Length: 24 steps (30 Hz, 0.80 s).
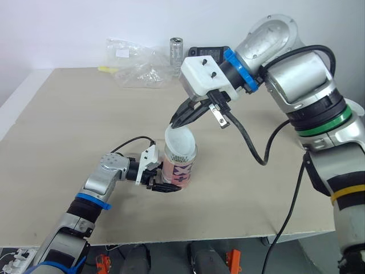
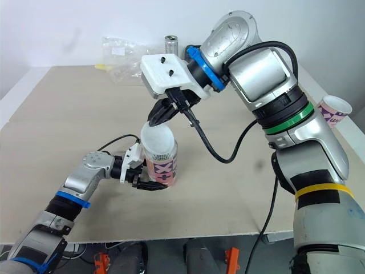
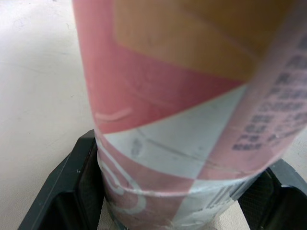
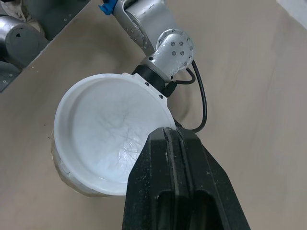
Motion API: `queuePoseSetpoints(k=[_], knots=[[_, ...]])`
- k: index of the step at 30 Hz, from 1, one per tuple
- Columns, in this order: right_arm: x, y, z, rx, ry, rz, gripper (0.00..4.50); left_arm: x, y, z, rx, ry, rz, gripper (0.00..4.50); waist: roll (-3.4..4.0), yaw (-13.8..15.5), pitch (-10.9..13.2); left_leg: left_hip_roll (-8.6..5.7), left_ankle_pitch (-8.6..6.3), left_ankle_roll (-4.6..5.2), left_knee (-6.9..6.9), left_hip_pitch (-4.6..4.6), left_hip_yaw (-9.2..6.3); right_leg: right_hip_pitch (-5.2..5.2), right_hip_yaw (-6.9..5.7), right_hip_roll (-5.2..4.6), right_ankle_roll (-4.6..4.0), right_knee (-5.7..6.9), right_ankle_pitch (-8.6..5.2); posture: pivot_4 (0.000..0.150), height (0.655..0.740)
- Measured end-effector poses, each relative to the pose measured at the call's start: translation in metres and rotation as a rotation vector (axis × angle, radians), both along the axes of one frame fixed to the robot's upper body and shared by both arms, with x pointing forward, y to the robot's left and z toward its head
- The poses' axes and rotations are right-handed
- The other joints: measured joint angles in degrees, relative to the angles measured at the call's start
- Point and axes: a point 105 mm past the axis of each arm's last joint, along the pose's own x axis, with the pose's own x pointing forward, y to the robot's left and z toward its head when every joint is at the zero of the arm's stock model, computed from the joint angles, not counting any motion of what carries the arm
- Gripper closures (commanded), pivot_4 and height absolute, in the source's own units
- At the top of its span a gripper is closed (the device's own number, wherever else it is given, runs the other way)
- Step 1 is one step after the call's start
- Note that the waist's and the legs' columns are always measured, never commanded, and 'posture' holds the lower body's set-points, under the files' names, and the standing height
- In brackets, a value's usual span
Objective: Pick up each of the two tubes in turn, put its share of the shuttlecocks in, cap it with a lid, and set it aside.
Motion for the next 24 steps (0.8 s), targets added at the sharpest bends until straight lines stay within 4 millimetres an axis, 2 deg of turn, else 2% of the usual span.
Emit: queuePoseSetpoints(k=[2,7,24], knots=[[0.0,-0.001,-0.001,-0.004,-0.002,0.0,4.44,0.0,0.0,0.0,0.0,0.0,0.0,1.29,0.0,0.0,0.0,0.0,0.0,0.0,0.0,0.0,0.0,0.0,0.0,0.0,0.0,0.0,0.0,0.15,0.7236],[0.002,-0.002,-0.02,-0.05,0.02,-0.005,4.44,0.0,0.001,0.001,-0.001,-0.003,0.003,1.29,-0.02,-0.1,0.0,0.01,0.0,0.0,0.0,0.0,0.0,0.0,0.0,0.01,0.0,0.0,0.0,0.15,0.7236],[0.007,-0.007,-0.023,-0.079,-0.053,0.004,4.44,0.0,0.001,0.001,-0.002,-0.003,0.003,1.29,-0.02,-0.1,0.0,0.01,0.0,0.0,-0.05,0.01,0.0,0.0,-0.01,0.01,-0.02,0.0,-0.03,0.15,0.7236]])
